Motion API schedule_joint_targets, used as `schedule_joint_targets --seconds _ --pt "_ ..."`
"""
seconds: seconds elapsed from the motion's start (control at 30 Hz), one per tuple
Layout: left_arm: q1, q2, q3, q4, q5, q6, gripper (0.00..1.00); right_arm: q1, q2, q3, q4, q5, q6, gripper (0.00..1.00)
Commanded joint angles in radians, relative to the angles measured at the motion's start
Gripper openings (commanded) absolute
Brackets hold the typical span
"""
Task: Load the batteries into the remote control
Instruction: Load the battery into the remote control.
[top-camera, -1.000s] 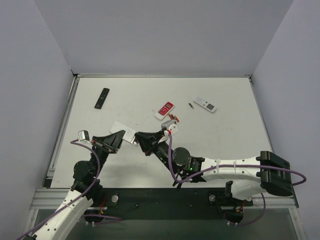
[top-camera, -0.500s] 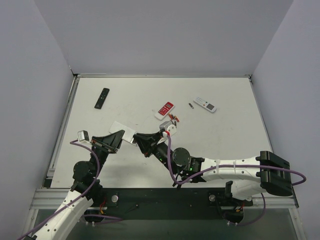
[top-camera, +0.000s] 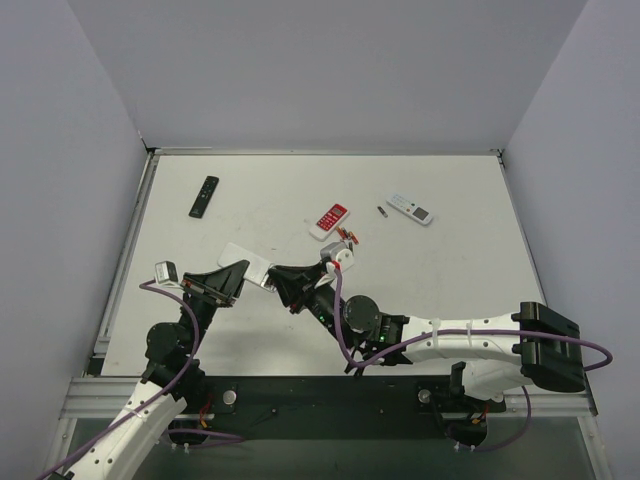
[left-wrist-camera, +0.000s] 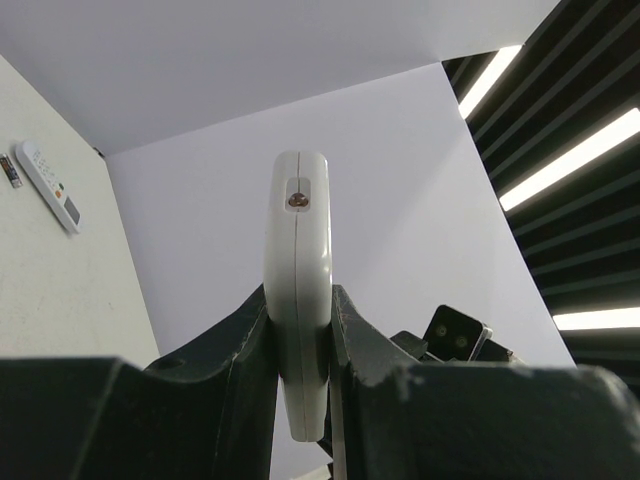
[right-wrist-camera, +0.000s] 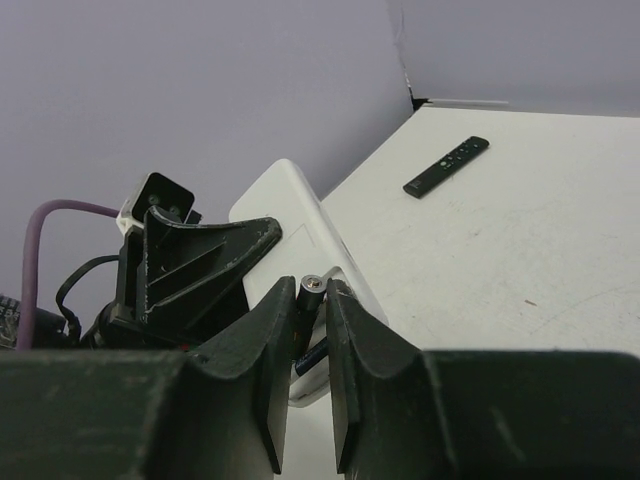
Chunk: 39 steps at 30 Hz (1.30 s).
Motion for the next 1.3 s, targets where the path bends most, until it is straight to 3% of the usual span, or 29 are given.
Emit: schedule_joint_targets --seconds 0.0,0.3,0.97,1.27 --pt "0.002 -0.017 -0.179 0.092 -0.031 -0.028 0.0 0.009 0.001 -0.008 -0.051 0.04 0.008 0.17" --pt "0.002 -0.017 -0.177 0.08 -0.025 -0.027 0.0 0.01 0.004 -0.001 -0.075 0.054 -0.002 0.26" --pt "0.002 -0.024 -0.177 0.057 -0.016 -0.024 0.0 0.009 0.012 0.046 -0.181 0.117 -0.027 0.33" --pt "0.002 -0.028 -0.174 0.027 -0.005 -0.008 0.0 0.01 -0.016 0.101 -0.302 0.143 -0.058 0.44"
